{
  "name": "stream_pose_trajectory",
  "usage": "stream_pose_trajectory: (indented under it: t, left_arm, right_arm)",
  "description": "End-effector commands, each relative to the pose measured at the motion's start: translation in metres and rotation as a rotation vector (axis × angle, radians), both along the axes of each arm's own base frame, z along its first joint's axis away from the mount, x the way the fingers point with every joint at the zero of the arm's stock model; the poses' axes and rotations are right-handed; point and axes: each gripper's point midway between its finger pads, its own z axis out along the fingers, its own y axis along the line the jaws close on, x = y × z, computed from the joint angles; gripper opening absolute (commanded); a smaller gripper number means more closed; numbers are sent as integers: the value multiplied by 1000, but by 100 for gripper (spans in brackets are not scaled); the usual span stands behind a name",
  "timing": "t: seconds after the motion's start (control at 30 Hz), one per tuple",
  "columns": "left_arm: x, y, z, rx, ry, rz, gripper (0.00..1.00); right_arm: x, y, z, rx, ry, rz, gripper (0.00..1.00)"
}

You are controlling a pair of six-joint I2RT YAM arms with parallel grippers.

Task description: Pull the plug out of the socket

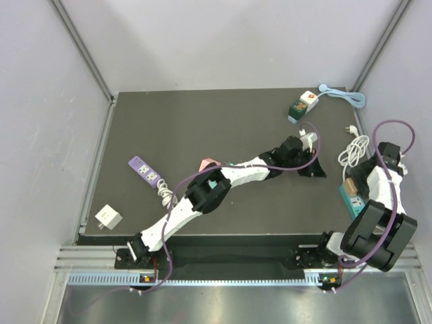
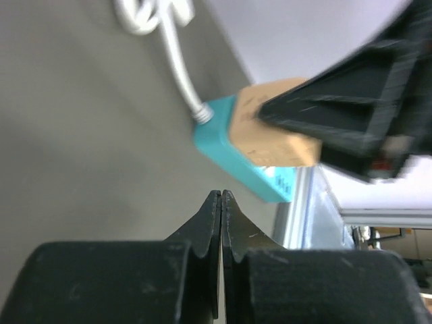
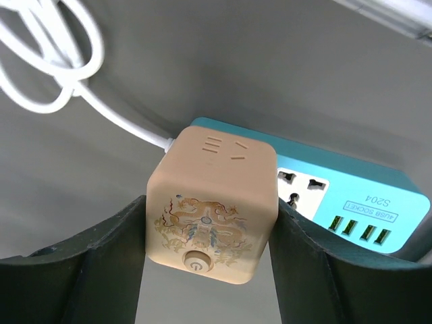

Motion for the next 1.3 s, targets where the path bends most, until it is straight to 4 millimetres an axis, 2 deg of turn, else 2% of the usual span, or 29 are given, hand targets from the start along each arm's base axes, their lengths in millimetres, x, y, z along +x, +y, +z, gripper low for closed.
stream_pose_trajectory:
  t: [0.0,0.07,0.1,0.13,0.2,0.33,0.4,0.53,0.6,0.67,0.87,0.9,0.93,1.07,1.1,1.17,1.2,1.23,1.27]
  left_arm:
    - [-9,-12,26,-89,-20,-23,0]
    - [-9,-9,29,-90,-45,-21,0]
    - [-9,-5,23,-76,-47,-18,0]
    - [-11,-5,32,-90,-64,-23,0]
    - [-12,-2,36,-98,-67,-27,0]
    - [-13,2,39,-125,-47,-20,0]
    - [-14,5,41,-150,-66,-40,0]
    - [-23,16,41,-204,-107,-129,0]
    - [-24,21,41,-229,-134,-155,0]
    - [-25,29,38,-242,-162,-193,0]
    - [-31,47,12,-157,-247,-263,0]
    - [-29,50,15,-134,-271,-243,0]
    - [-27,55,4,-78,-297,-238,0]
    - [-18,67,4,18,-364,-214,0]
    - [-16,71,12,13,-372,-209,0]
    - [-9,80,19,2,-338,-196,0]
    - [0,87,31,-20,-302,-167,0]
    - [1,91,39,-49,-284,-175,0]
    - [5,96,42,-64,-270,-161,0]
  right_arm:
    - [12,21,13,110,-89,46,0]
    - [14,29,17,150,-114,45,0]
    - [15,30,19,157,-120,41,0]
    - [18,31,24,169,-141,29,0]
    - [20,32,28,176,-160,3,0]
    - [15,26,25,169,-156,-109,0]
    - [20,25,25,161,-195,-116,0]
    - [15,33,11,207,-155,-113,0]
    - [18,30,12,197,-173,-128,0]
    - [22,28,15,195,-200,-144,0]
    - [41,29,22,196,-225,-151,0]
    - [43,28,22,194,-226,-154,0]
    - [46,30,22,200,-232,-165,0]
    - [62,39,25,211,-263,-173,0]
    - [68,46,22,200,-245,-156,0]
    - [82,61,29,204,-254,-113,0]
    - [85,65,28,210,-247,-107,1]
    - [91,68,33,209,-258,-95,3]
    - [94,73,35,212,-261,-80,19]
